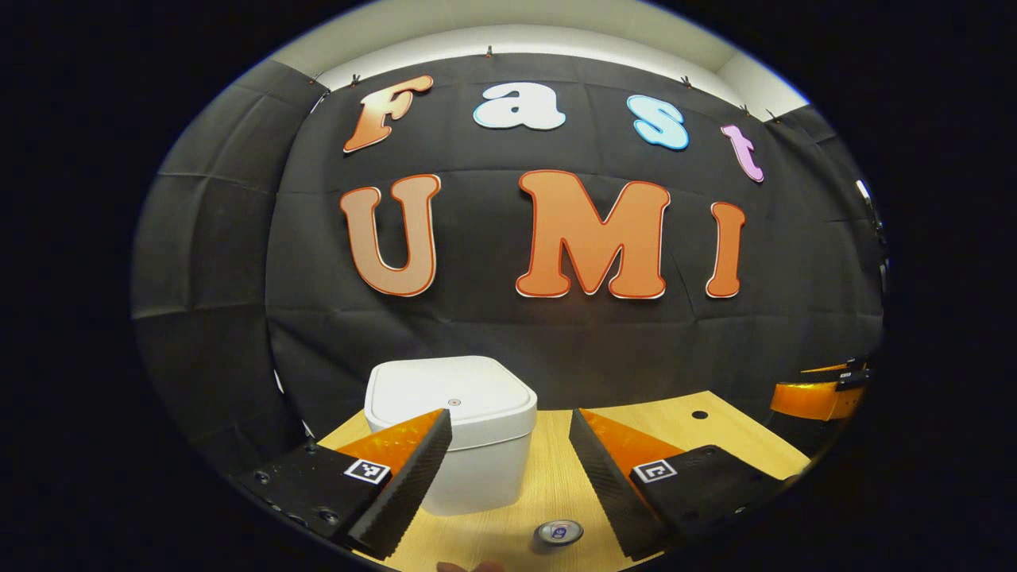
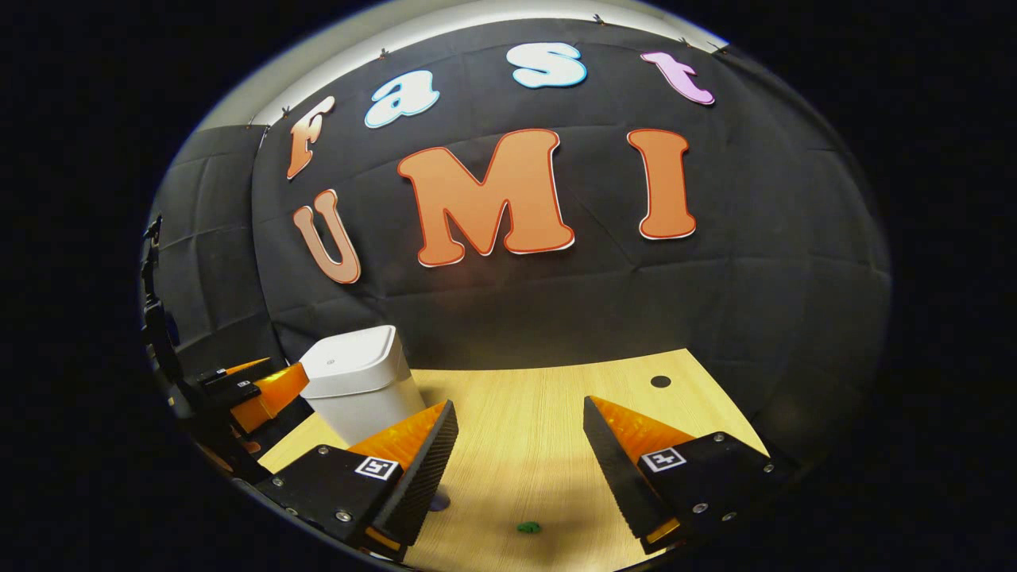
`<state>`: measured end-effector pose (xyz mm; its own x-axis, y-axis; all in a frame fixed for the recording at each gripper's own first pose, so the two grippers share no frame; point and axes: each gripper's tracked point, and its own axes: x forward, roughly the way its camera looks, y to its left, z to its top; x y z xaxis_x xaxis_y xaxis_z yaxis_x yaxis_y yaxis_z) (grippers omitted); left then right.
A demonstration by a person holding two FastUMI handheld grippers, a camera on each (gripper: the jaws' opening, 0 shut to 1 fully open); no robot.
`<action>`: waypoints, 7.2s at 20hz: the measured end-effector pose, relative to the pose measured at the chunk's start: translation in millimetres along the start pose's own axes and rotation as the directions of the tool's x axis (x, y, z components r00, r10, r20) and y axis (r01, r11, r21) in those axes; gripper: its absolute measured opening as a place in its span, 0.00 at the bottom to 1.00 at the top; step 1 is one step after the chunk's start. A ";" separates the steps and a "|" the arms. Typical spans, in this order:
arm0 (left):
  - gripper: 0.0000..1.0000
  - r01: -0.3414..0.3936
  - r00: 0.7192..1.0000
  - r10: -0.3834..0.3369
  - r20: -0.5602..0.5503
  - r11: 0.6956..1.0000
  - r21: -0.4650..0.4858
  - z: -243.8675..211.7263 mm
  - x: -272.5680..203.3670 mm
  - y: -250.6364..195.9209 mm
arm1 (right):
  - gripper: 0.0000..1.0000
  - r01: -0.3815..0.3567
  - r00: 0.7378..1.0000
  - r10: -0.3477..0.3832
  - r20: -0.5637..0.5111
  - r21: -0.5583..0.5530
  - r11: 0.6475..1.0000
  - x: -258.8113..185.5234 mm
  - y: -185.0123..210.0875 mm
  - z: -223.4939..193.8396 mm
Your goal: Press the lid of the desktop garbage bin to open it, pick up the crumpled paper on the desktop and throw it into the bin, then pick up the pop can on the desktop and drop it into the bin, and finally close the garbage bin lid.
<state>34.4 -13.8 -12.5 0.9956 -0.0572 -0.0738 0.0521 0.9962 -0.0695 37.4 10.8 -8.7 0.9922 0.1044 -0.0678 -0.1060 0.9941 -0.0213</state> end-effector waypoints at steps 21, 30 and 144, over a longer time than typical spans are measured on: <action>0.95 -0.006 1.000 0.006 0.022 1.000 -0.005 30.8 -5.6 73.7 | 0.95 0.097 0.995 -0.099 0.021 0.068 0.993 -18.7 9.3 3.1; 0.85 0.049 0.997 -0.050 0.067 0.999 0.018 40.3 -11.2 103.4 | 0.95 0.090 0.993 -0.095 0.068 0.065 0.994 -25.9 52.4 7.3; 0.95 0.131 0.976 -0.121 -0.179 0.991 0.041 -62.0 53.2 71.1 | 0.58 0.185 0.663 -0.209 -0.719 -0.114 0.976 70.6 -25.5 -302.1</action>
<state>86.3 50.0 -83.1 0.9519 -0.1884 -0.2417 0.1848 0.9821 -0.0376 90.5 -15.7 -314.3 0.6330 -0.1594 -0.7576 0.0723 0.9865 -0.1471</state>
